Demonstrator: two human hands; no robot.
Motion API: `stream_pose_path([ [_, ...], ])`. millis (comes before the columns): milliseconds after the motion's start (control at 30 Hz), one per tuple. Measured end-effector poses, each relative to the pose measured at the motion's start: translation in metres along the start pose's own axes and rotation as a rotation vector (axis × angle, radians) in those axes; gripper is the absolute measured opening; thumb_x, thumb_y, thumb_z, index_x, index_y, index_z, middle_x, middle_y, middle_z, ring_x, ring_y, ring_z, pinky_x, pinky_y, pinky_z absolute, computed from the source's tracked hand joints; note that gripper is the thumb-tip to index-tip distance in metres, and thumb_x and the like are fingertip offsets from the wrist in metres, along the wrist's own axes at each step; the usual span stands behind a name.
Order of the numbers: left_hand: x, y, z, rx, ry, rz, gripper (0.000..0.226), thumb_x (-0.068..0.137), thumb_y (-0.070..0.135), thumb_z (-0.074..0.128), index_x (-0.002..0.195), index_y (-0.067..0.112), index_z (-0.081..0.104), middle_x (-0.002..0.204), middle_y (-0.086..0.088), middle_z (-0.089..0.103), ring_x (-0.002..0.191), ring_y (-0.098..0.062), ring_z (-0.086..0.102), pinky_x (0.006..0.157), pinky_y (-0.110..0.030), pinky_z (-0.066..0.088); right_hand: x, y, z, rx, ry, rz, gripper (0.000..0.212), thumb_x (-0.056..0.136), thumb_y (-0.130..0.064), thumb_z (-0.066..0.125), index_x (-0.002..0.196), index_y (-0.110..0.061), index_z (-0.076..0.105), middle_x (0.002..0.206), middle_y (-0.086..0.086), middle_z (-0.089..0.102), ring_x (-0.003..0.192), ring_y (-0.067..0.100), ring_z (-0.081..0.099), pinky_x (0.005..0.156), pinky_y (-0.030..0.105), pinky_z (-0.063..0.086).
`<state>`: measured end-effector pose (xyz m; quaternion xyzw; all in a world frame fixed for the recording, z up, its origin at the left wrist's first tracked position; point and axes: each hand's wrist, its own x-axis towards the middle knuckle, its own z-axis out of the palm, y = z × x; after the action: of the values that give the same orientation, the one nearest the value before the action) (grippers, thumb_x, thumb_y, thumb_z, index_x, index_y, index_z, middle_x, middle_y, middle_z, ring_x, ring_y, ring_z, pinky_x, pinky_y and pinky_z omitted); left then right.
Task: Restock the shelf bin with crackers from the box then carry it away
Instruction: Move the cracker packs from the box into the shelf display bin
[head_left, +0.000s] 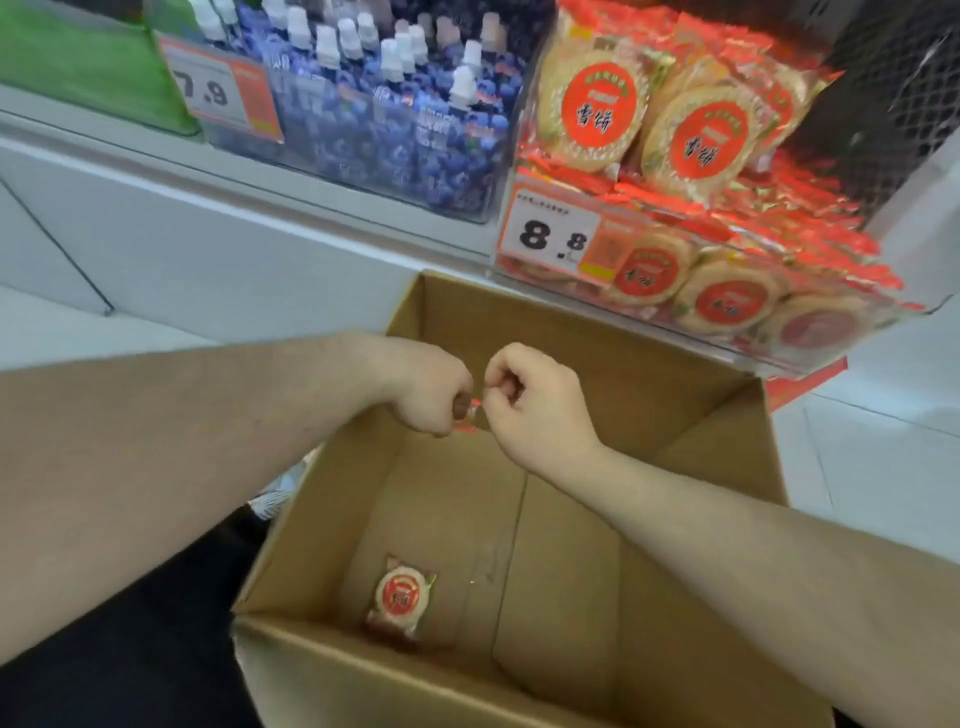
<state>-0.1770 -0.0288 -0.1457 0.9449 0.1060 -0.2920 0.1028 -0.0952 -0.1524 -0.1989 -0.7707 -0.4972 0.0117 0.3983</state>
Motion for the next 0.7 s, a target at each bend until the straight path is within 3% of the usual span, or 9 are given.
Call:
stream_pose_path([
  [67,0.002,-0.005,0.009,-0.034,-0.08,-0.008,0.027,0.088,0.016,0.053,0.113,0.017,0.062,0.097,0.004,0.062,0.094,-0.02,0.058,0.077,-0.027,0.045,-0.018,0.025,0.046,-0.025,-0.259,0.267,0.016,0.073,-0.003,0.056,0.074,-0.019,0.055,0.07,-0.001,0.058,0.07,0.022,0.052,0.064,0.03,0.04],
  [133,0.005,-0.01,0.018,-0.082,-0.12,-0.022,0.03,0.09,0.016,0.052,0.119,0.02,0.06,0.09,0.011,0.057,0.092,-0.017,0.055,0.079,-0.025,0.043,-0.04,0.052,0.09,-0.06,-0.544,0.493,0.016,0.078,-0.006,0.055,0.085,-0.02,0.062,0.088,0.003,0.068,0.087,0.026,0.062,0.071,0.027,0.046],
  [233,0.011,-0.021,0.024,-0.126,-0.15,-0.037,0.033,0.092,0.02,0.053,0.125,0.023,0.056,0.089,0.015,0.051,0.093,-0.012,0.049,0.085,-0.024,0.044,-0.075,0.081,0.144,-0.112,-0.939,0.669,0.027,0.085,-0.018,0.059,0.109,-0.011,0.067,0.11,0.007,0.068,0.102,0.026,0.063,0.084,0.028,0.053],
  [300,0.011,-0.026,0.023,-0.164,-0.152,-0.043,0.035,0.092,0.023,0.054,0.128,0.025,0.054,0.101,0.013,0.052,0.097,-0.009,0.048,0.091,-0.025,0.044,-0.096,0.091,0.169,-0.164,-1.079,0.719,0.037,0.087,-0.023,0.061,0.12,-0.008,0.063,0.12,0.01,0.066,0.109,0.026,0.062,0.088,0.03,0.053],
  [400,0.012,-0.03,0.02,-0.217,-0.146,-0.048,0.038,0.092,0.023,0.053,0.13,0.027,0.053,0.124,0.009,0.056,0.11,-0.01,0.051,0.098,-0.026,0.043,-0.121,0.097,0.195,-0.168,-1.11,0.794,0.052,0.082,-0.032,0.07,0.126,-0.01,0.056,0.127,0.007,0.061,0.114,0.023,0.059,0.09,0.026,0.05],
  [467,0.014,-0.03,0.019,-0.243,-0.143,-0.055,0.038,0.093,0.022,0.052,0.13,0.027,0.053,0.129,0.01,0.055,0.116,-0.011,0.051,0.097,-0.025,0.043,-0.13,0.095,0.204,-0.17,-1.077,0.819,0.053,0.076,-0.033,0.076,0.122,-0.015,0.057,0.122,0.004,0.063,0.112,0.021,0.06,0.084,0.024,0.048],
  [600,0.017,-0.031,0.015,-0.257,-0.148,-0.067,0.038,0.092,0.021,0.051,0.13,0.028,0.052,0.13,0.009,0.054,0.116,-0.011,0.051,0.097,-0.025,0.044,-0.131,0.09,0.207,-0.163,-1.09,0.837,0.036,0.077,-0.022,0.075,0.112,-0.014,0.067,0.114,0.002,0.068,0.105,0.016,0.064,0.074,0.021,0.046],
  [700,0.019,-0.033,0.012,-0.299,-0.074,-0.109,0.045,0.091,0.022,0.053,0.135,0.029,0.046,0.129,0.005,0.056,0.114,-0.016,0.055,0.096,-0.033,0.048,-0.102,0.095,0.183,0.107,-1.034,0.896,0.027,0.081,-0.012,0.073,0.107,-0.013,0.069,0.1,0.001,0.07,0.085,0.013,0.065,0.07,0.022,0.053],
])
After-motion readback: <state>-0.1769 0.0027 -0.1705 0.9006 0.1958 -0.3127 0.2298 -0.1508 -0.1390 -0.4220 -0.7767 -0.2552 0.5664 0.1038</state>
